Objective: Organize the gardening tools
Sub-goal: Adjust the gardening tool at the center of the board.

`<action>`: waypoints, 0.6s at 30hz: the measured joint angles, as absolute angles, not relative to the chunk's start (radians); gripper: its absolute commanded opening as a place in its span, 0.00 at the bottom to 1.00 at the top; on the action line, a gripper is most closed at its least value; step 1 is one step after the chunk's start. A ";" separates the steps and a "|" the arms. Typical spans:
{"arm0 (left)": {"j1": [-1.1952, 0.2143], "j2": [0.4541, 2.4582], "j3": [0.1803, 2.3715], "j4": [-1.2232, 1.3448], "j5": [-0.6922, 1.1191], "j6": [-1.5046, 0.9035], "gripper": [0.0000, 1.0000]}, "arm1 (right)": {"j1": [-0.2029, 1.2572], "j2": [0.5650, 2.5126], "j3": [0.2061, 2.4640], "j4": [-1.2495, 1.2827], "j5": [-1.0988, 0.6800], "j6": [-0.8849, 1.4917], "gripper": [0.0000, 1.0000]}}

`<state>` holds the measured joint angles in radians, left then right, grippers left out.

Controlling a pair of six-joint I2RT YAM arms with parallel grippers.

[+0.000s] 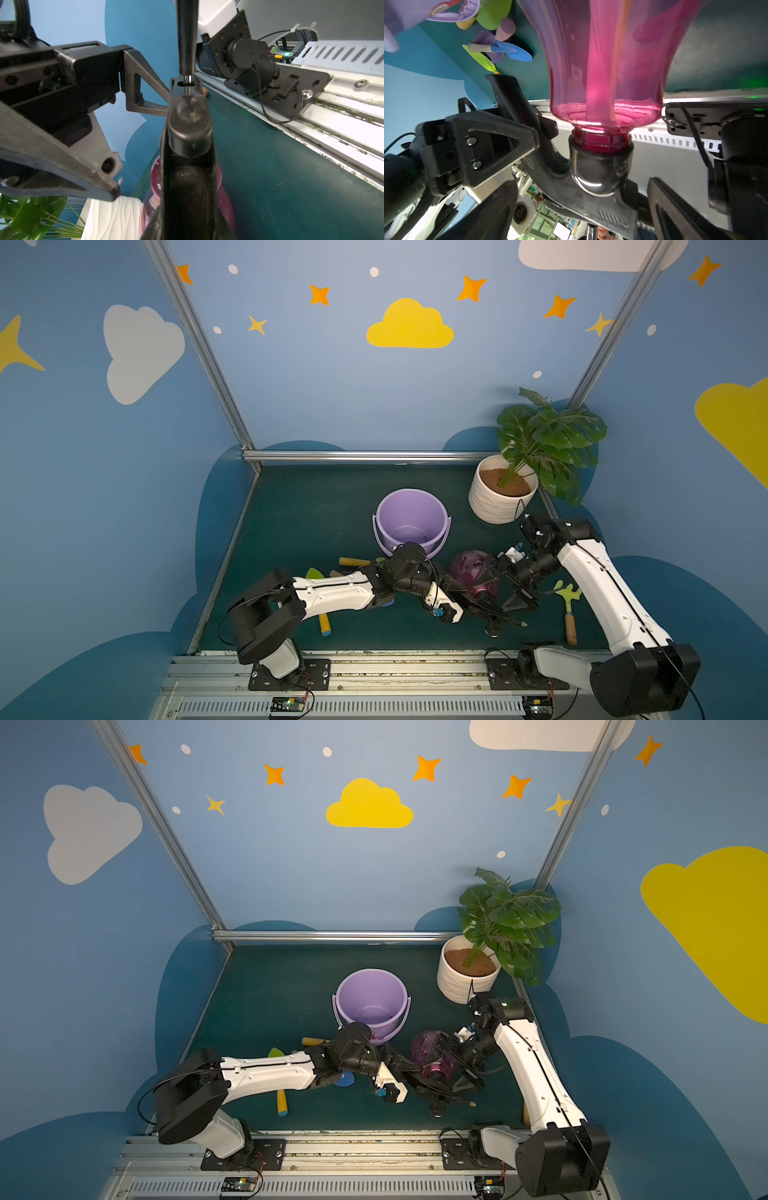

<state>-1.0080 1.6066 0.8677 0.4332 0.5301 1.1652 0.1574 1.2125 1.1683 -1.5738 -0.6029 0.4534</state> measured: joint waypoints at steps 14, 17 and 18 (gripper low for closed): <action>-0.999 1.660 1.014 0.397 0.437 0.809 0.03 | 0.059 1.233 1.738 -1.581 -0.266 0.446 0.98; -0.997 1.670 1.044 0.393 0.412 0.699 0.03 | 0.056 1.204 1.756 -1.522 -0.221 0.453 0.98; -0.997 1.675 1.054 0.393 0.402 0.660 0.03 | 0.054 1.192 1.756 -1.496 -0.207 0.458 0.98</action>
